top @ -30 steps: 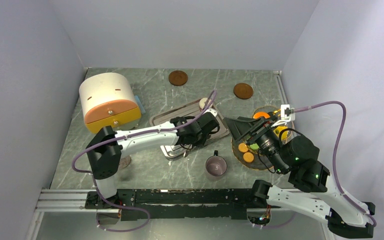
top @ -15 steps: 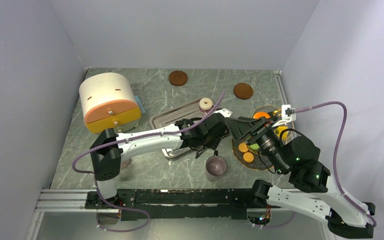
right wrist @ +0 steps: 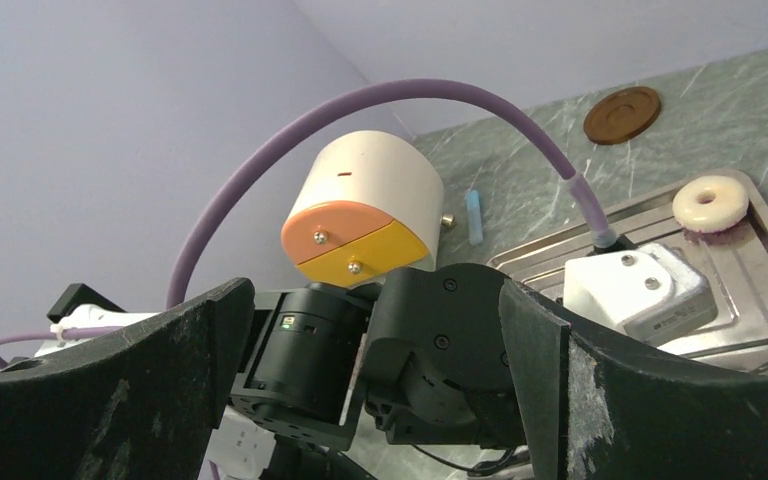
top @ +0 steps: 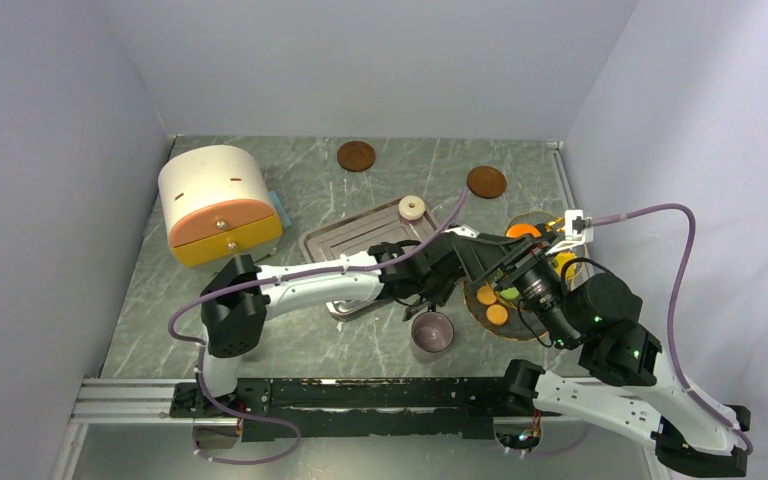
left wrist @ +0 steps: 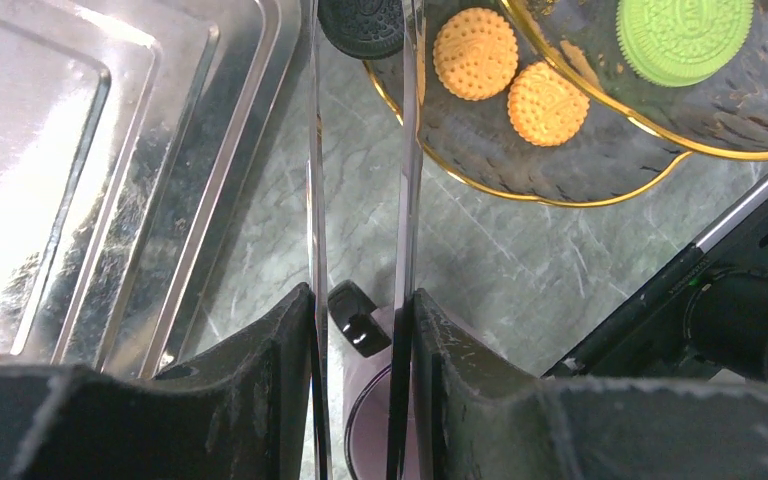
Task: Serve the afternoon tea
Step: Place the desert on the desert table.
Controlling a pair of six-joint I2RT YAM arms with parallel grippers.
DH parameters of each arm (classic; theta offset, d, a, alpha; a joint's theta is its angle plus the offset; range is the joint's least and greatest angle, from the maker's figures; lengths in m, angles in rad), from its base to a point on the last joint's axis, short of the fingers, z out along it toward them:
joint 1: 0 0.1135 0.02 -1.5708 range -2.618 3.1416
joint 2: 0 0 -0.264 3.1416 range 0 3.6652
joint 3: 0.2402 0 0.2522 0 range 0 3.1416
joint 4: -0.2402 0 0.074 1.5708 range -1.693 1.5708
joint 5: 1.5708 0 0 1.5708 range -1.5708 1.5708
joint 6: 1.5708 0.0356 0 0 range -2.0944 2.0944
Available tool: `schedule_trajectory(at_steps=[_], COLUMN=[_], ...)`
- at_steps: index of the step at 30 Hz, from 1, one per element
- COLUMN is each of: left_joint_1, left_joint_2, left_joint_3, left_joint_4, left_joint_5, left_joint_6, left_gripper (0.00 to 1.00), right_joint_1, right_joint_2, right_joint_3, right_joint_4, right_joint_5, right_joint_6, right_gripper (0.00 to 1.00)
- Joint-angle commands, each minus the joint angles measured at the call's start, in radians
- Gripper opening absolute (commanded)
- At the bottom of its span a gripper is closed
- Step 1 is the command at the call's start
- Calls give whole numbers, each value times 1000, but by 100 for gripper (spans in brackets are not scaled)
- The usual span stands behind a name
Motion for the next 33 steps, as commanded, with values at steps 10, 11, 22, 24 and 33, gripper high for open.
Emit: schedule_trajectory(at_steps=[10,11,22,24,33], left_joint_1=[-19,-19,-19,-19,-20], left_joint_2=[69,74,116,124,178], left_joint_3=[71,74,97,103,129], left_joint_4=[105,106,129,137,167], left_joint_5=[63,65,78,87,92], left_joint_6=[12,13,13,11,0], left_gripper=[38,38,40,40,39], right_joint_1=[3,3,4,3,3], right_joint_2=[-13,-13,-10,-11,-20], right_joint_3=[-1,-2,-3,-3,-1], right_joint_4=[8,9,9,9,4], right_joint_5=[22,22,24,24,26], right_joint_6=[-7,-7,-8,-7,-10], right_gripper=[97,97,98,97,97])
